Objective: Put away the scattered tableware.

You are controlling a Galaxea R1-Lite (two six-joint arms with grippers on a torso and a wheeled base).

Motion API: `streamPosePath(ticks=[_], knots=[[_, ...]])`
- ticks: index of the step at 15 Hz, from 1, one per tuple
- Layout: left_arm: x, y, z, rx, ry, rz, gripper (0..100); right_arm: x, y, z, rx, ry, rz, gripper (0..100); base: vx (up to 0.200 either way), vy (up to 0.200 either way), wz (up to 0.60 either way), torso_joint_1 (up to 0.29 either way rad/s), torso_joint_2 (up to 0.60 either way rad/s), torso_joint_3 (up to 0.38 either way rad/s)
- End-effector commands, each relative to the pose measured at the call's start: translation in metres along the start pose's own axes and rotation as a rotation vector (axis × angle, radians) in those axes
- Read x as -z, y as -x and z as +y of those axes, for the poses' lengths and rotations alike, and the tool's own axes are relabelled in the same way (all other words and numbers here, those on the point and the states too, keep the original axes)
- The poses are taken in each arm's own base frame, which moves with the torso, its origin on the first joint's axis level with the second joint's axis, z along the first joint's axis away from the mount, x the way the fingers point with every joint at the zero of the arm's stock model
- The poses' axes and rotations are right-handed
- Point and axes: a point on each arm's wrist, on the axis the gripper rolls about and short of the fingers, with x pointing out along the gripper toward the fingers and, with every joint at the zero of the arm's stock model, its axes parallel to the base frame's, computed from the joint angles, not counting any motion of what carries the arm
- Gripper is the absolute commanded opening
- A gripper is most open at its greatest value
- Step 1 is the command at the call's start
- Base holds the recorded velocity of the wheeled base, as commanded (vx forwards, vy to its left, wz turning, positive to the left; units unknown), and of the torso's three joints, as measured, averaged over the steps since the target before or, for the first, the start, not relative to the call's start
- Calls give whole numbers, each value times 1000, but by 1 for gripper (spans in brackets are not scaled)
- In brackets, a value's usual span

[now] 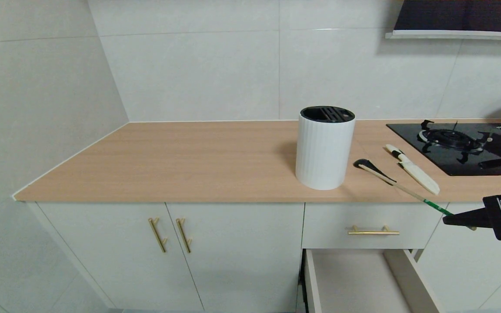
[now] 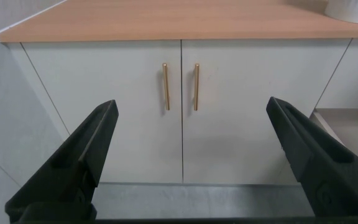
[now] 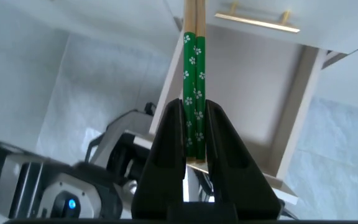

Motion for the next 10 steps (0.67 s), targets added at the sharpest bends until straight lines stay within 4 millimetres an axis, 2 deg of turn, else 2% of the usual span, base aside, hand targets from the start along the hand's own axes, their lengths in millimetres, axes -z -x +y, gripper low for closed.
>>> streamPosePath(ticks=[1,8,10], knots=[[0,0,0,0,0,2,100,2,-4,0,-5,11,18,0,0,0,0,0,0,0],[0,0,0,-1,0,2,100,11,-18,10,-51,69,87,0,0,0,0,0,0,0],[0,0,0,0,0,2,100,13,-20,11,-55,79,99,0,0,0,0,-112,276,161]])
